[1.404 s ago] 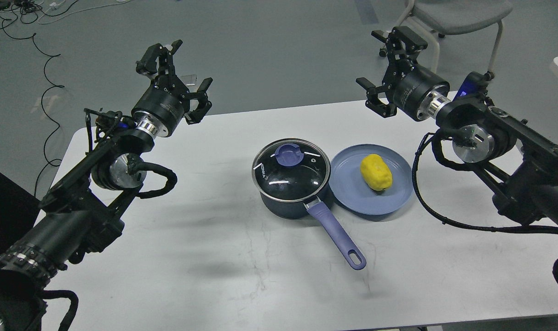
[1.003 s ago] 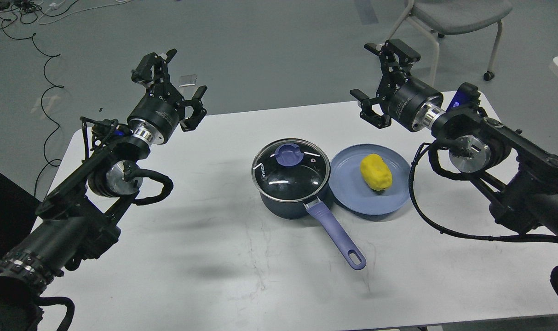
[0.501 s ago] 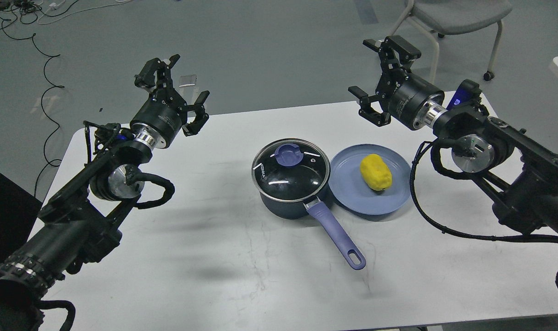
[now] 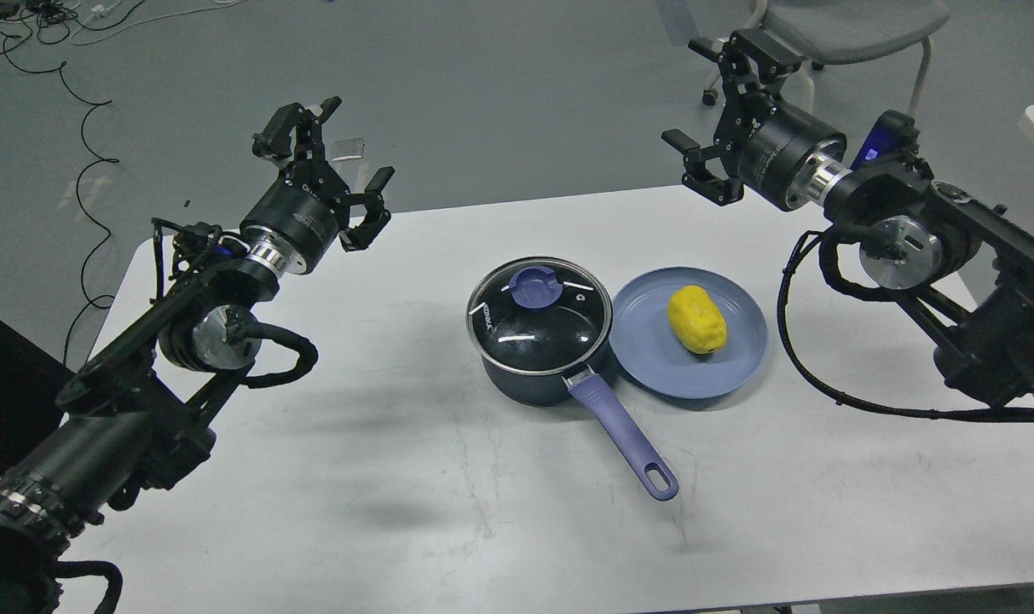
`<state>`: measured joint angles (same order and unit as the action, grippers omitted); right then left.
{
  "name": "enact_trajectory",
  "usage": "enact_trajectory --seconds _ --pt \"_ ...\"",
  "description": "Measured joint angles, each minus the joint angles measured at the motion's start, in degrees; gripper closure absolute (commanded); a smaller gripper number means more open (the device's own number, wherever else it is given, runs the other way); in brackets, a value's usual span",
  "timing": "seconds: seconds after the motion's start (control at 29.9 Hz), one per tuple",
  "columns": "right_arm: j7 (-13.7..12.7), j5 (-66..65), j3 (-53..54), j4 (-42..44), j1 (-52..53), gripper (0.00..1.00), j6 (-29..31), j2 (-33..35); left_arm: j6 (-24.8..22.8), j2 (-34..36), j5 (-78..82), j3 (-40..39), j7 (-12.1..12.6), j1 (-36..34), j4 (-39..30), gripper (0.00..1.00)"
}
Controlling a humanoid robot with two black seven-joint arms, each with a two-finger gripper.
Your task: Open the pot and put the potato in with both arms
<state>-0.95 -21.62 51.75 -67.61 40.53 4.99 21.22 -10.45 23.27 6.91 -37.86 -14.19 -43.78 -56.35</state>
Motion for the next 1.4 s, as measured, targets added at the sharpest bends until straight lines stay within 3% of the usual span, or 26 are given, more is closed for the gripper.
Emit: enact_trajectory --seconds 0.84,0.9,1.04,1.14,1.4 --pt "0.3 0.0 0.6 0.3 -0.3 0.00 0.0 -0.1 0.2 1.0 3.2 0.8 -0.8 -0.4 -0.6 0.02" --pt "0.4 0.0 0.6 0.3 -0.3 0.00 0.0 0.1 0.4 1.0 8.7 1.2 -1.4 -0.7 -0.6 0.02" --pt "0.6 -0.1 0.7 0.4 -0.3 0.00 -0.1 0.6 1.1 1.0 25.8 1.4 -5.0 -1.2 -0.7 0.02" --pt "0.6 -0.1 0.9 0.4 -0.3 0.00 -0.1 1.2 4.9 1.3 41.3 1.5 -7.1 -2.4 -2.7 0.02" --pt "0.6 -0.1 1.3 0.5 -0.8 0.00 -0.1 2.0 9.5 2.6 69.1 4.6 -7.7 -5.8 -9.4 0.02"
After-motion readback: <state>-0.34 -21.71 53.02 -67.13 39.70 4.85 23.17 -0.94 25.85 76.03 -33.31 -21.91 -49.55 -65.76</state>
